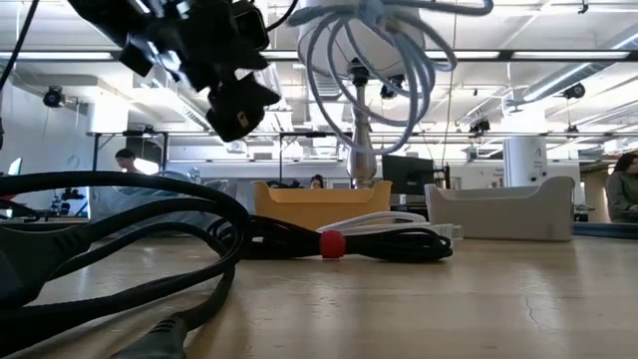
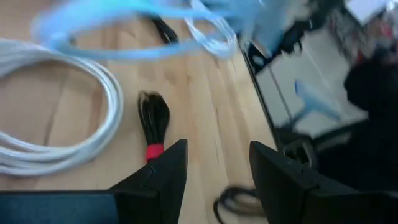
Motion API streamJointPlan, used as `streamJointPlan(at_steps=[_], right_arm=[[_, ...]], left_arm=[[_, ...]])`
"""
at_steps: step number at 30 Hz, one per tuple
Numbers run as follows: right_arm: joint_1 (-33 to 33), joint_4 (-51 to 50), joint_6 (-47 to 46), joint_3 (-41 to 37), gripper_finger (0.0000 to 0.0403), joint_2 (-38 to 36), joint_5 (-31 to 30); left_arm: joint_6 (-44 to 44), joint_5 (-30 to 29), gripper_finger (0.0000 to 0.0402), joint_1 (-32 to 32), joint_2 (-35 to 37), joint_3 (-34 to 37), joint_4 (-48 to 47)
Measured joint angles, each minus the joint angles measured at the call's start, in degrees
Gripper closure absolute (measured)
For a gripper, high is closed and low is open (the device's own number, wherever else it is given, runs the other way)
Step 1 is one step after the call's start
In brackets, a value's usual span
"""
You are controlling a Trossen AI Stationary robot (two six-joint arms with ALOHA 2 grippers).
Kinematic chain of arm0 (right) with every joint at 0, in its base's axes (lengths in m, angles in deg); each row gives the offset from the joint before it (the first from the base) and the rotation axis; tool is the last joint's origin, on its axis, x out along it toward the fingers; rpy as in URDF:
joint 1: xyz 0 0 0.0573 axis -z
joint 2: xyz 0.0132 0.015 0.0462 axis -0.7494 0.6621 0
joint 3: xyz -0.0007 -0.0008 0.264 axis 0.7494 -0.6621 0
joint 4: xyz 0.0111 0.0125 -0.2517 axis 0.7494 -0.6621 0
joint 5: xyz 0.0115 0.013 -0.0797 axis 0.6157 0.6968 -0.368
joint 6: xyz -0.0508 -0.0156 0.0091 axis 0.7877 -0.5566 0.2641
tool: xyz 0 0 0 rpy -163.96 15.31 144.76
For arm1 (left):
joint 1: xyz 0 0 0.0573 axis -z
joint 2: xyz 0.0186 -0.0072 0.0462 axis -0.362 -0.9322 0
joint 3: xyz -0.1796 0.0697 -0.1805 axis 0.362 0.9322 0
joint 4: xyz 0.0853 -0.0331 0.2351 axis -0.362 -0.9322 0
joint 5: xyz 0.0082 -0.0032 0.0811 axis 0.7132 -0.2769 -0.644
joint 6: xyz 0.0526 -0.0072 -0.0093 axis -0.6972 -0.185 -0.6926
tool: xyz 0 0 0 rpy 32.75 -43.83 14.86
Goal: Sort HDMI cables
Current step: Put the blue HDMI cable into the black bin
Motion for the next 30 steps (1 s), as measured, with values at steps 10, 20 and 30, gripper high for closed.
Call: streamJointPlan(at_steps=[10, 20, 30], right_arm=[[0.8, 7.4, 2.0, -0.8, 0.0390, 3.8, 0.3], [2.5, 13.1, 7.9, -0.4, 0.0390, 10.5, 0.0], [6.1, 20.9, 15.0, -0.3, 0.0390, 14.8, 0.4]], left_arm=[[-3.8, -8.7, 0.0225, 0.0, 0.0, 0.0, 9.6], [1.9, -2.8, 0.0225, 0.0, 0.0, -2.1, 12.6], [1.9, -2.0, 0.0225, -0.1, 0.0, -2.1, 11.8]])
